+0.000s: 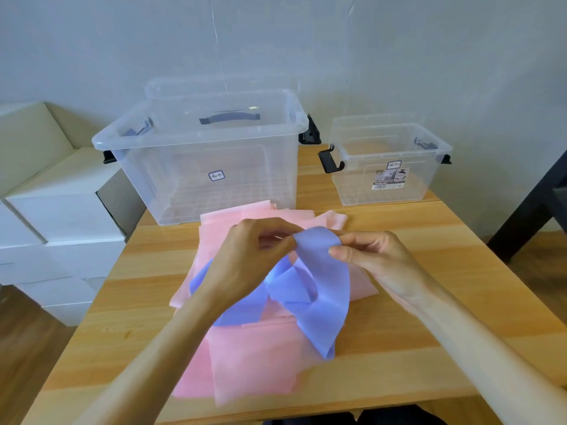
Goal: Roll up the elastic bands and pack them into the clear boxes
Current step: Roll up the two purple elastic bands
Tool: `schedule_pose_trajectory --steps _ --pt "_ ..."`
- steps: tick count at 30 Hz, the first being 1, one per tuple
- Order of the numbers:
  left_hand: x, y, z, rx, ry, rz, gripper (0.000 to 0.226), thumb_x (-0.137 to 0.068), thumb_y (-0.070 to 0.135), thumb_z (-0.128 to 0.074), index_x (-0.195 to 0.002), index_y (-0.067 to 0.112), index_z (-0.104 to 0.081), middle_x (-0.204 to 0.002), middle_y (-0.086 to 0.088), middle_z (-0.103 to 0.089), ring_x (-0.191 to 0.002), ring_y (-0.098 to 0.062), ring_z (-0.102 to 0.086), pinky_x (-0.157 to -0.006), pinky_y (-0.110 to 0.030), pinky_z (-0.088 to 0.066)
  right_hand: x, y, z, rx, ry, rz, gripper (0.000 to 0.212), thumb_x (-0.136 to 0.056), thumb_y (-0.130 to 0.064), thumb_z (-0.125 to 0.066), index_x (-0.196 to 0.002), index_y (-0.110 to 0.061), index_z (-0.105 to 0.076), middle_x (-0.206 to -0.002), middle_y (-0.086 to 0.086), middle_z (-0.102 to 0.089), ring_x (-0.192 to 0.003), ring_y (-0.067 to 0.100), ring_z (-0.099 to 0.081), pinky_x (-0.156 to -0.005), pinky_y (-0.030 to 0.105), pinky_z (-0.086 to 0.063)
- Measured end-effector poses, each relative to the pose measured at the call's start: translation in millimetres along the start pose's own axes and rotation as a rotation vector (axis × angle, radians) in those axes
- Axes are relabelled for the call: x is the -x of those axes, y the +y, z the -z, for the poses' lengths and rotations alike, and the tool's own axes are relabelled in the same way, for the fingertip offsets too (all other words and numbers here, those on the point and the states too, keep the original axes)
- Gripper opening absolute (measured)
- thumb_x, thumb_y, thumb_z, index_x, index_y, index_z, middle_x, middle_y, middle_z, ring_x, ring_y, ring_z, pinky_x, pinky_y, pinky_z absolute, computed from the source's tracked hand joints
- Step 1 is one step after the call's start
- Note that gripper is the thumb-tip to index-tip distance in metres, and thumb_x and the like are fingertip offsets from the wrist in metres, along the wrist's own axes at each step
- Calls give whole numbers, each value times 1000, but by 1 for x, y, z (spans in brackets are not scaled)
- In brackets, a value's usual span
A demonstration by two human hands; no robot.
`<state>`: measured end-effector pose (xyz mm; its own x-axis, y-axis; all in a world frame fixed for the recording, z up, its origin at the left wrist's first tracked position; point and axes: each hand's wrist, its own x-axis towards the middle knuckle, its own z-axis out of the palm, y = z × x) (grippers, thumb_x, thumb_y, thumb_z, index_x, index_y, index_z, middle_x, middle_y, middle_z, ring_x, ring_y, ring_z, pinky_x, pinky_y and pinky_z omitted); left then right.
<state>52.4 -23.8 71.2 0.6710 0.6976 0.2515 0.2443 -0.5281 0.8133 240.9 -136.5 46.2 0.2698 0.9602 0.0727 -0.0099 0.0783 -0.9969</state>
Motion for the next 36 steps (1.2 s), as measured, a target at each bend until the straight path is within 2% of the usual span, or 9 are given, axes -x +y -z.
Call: schedule_pose_trajectory --steps 5,9,12,15,20,28,31,34,36 --pt "-4 2 -5 295 -7 157 18 -97 6 -58 -95 8 -75 -89 -4 -78 -82 -8 -72 -80 -19 -56 -1 -1 -3 13 25 20 10 -80 -9 -78 -88 -15 -79 -97 7 -76 -90 16 -67 -87 27 -49" --pt "-4 2 -6 498 -8 239 20 -100 6 -53 -92 3 -71 -102 -20 -74 -95 -23 -73 -86 -27 -58 -6 -5 -9 81 134 62 20 -82 -5 -75 -72 -23 -73 -106 2 -75 -102 11 -64 -80 9 -47" --pt "-5 9 -6 620 -85 270 25 -102 4 -47 -94 5 -70 -102 -15 -75 -96 -23 -73 -85 -27 -59 -9 -4 -12 86 150 45 11 -82 -8 -77 -76 -17 -75 -104 5 -75 -89 -3 -67 -80 9 -47" --pt "-9 17 -4 703 -121 306 33 -102 8 -39 -104 7 -72 -110 -10 -75 -103 -24 -72 -93 -32 -57 -9 -1 -10 58 169 33 5 -83 -10 -75 -83 -5 -75 -82 2 -71 -77 7 -61 -75 16 -45" --pt "-8 29 -8 482 -29 266 13 -93 13 -66 -98 5 -74 -98 -16 -76 -94 -21 -73 -85 -28 -59 -8 -4 -9 11 196 76 2 -83 -6 -74 -82 -5 -75 -84 6 -71 -79 11 -63 -76 18 -47" --pt "-21 73 0 453 68 122 12 -94 11 -63 -89 5 -73 -79 -8 -73 -73 -15 -71 -70 -23 -59 1 -5 -8 32 165 73 10 -80 4 -74 -80 -6 -72 -84 7 -72 -77 12 -64 -70 13 -49" --pt "-26 95 5 458 76 51 14 -95 12 -63 -86 12 -74 -80 -4 -74 -74 -13 -71 -71 -24 -59 8 3 -4 85 162 31 8 -82 -4 -76 -89 -1 -74 -94 19 -74 -82 17 -62 -77 27 -46" --pt "-30 114 10 465 85 -13 14 -95 15 -63 -86 15 -74 -84 -4 -74 -79 -15 -71 -75 -26 -59 18 8 3 141 160 6 17 -82 -10 -78 -98 -8 -76 -101 7 -76 -92 21 -68 -86 32 -48" --pt "-35 125 13 476 104 -38 14 -95 14 -63 -85 14 -73 -86 -6 -72 -80 -16 -70 -75 -26 -58 26 9 7 168 155 24 14 -82 -9 -78 -96 -9 -77 -102 0 -76 -96 12 -67 -86 19 -45"
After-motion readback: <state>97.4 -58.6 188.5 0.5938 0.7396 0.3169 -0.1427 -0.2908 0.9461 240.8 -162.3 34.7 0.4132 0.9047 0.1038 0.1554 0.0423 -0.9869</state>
